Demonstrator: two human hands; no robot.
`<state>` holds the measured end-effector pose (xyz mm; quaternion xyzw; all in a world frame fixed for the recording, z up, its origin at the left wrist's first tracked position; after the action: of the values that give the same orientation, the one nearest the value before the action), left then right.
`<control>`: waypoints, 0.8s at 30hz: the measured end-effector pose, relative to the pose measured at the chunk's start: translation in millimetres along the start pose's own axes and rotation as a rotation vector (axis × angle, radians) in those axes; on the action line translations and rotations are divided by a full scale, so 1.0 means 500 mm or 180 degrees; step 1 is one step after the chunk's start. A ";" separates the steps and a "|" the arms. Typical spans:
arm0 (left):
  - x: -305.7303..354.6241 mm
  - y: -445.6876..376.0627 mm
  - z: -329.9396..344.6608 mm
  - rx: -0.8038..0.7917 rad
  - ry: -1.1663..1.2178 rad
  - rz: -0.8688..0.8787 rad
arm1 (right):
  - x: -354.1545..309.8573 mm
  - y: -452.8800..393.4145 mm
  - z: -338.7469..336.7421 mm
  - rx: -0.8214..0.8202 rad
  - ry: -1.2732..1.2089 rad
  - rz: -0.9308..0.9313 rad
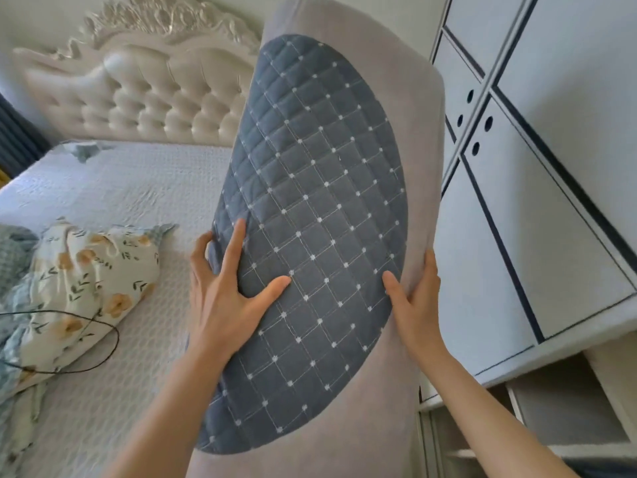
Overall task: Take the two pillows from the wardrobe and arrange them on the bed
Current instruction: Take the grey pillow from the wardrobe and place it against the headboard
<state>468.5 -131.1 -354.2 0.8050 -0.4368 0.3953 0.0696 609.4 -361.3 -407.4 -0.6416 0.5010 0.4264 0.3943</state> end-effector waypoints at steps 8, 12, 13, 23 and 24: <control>0.036 -0.236 0.204 -0.0059 0.0121 -0.0135 | 0.042 -0.314 -0.009 -0.0217 0.0456 -0.0242; 0.050 -0.341 0.275 -0.0064 0.0020 -0.0229 | 0.047 -0.471 -0.009 -0.0322 0.0680 -0.0344; 0.053 -0.371 0.292 -0.0058 0.0004 -0.0258 | 0.051 -0.510 -0.005 -0.0354 0.0765 -0.0403; 0.006 -0.631 0.390 0.0163 0.0007 -0.0410 | 0.076 -0.790 0.136 -0.0643 0.1283 -0.0762; -0.007 -0.665 0.398 0.0184 0.0043 -0.0435 | 0.077 -0.823 0.158 -0.0695 0.1280 -0.0773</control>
<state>834.1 -17.4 -414.0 0.8320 -0.3688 0.4075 0.0762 1005.5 -222.5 -436.7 -0.8077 0.4396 0.2914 0.2634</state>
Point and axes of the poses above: each hand's wrist, its own y-axis away from the middle knuckle, its own z-axis out of the palm, x = y × z, the point moved 1 cm from there along -y, towards the middle knuckle
